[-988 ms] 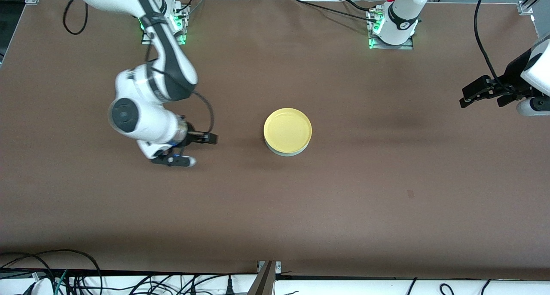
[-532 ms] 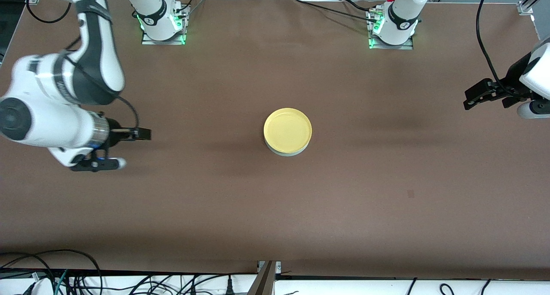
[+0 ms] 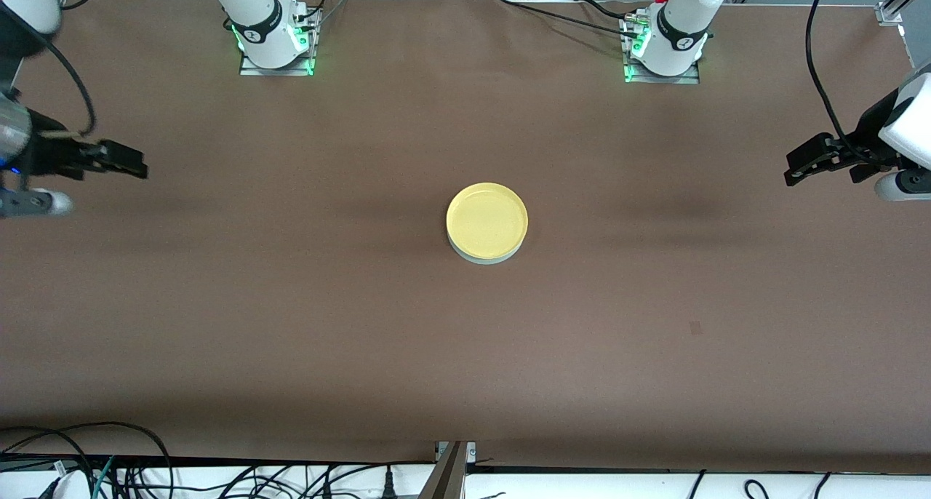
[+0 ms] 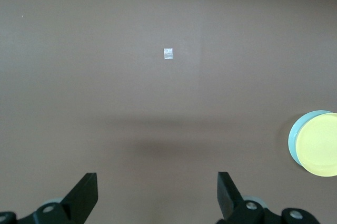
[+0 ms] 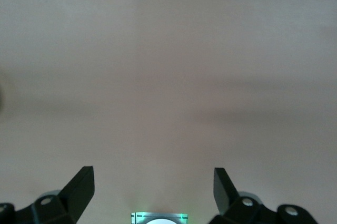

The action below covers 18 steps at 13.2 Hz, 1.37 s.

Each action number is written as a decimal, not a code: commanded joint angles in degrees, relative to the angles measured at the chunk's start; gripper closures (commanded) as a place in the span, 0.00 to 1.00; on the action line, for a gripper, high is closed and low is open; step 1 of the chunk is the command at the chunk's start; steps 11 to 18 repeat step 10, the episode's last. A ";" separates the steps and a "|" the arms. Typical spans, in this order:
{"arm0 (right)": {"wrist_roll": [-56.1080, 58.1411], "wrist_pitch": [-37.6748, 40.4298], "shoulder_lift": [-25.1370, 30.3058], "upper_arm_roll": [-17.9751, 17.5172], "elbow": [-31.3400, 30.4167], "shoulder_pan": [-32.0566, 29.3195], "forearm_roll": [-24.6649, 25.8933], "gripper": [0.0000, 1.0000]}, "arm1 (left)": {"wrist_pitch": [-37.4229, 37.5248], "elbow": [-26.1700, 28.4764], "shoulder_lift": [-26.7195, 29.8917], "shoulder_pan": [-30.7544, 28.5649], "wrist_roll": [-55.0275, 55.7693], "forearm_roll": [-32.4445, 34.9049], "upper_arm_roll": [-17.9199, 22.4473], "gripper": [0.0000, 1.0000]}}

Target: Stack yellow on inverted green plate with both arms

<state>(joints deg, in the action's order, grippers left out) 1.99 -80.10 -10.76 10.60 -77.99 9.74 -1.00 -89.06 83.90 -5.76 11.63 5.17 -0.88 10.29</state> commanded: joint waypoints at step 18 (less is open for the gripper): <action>0.82 3.11 5.48 -2.16 -3.83 -3.58 -0.49 0.00 | 0.55 -1.55 -0.75 -0.03 -0.60 1.59 -0.10 0.00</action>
